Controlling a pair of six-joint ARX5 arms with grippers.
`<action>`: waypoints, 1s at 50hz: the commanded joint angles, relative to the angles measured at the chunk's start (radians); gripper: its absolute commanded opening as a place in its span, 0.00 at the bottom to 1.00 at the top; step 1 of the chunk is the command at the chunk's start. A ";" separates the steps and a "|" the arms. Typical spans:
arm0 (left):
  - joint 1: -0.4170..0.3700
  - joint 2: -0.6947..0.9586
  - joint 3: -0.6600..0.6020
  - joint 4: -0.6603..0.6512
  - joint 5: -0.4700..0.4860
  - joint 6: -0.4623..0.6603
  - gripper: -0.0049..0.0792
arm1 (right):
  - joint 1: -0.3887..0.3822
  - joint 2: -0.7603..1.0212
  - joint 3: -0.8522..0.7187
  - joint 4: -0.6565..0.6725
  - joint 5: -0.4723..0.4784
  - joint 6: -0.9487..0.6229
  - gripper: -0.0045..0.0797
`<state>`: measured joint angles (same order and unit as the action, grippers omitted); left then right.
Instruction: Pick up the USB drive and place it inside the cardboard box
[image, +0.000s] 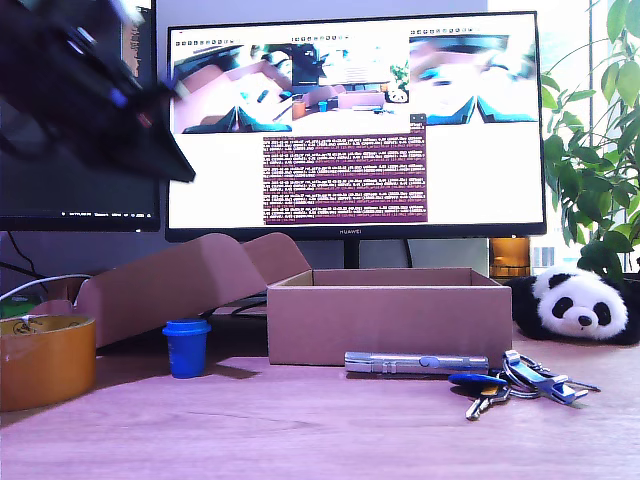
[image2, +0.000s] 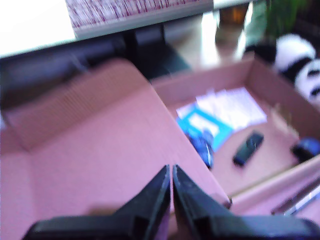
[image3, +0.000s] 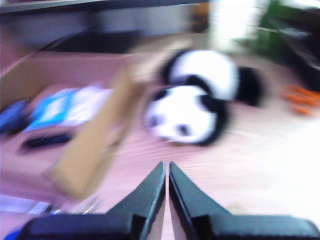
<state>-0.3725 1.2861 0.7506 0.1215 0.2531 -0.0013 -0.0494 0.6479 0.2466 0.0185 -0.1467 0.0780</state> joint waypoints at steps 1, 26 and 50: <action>0.012 -0.008 -0.045 0.010 0.002 -0.010 0.03 | -0.012 -0.025 -0.032 0.010 0.000 0.001 0.04; 0.041 -0.102 -0.179 0.061 0.001 -0.025 0.03 | -0.016 -0.385 -0.241 0.085 -0.038 -0.027 0.04; 0.255 -0.391 -0.401 0.118 0.012 -0.050 0.03 | -0.016 -0.439 -0.241 -0.139 -0.037 -0.024 0.04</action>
<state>-0.1299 0.9257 0.3771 0.2192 0.2592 -0.0364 -0.0704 0.2062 0.0071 -0.1066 -0.1810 0.0547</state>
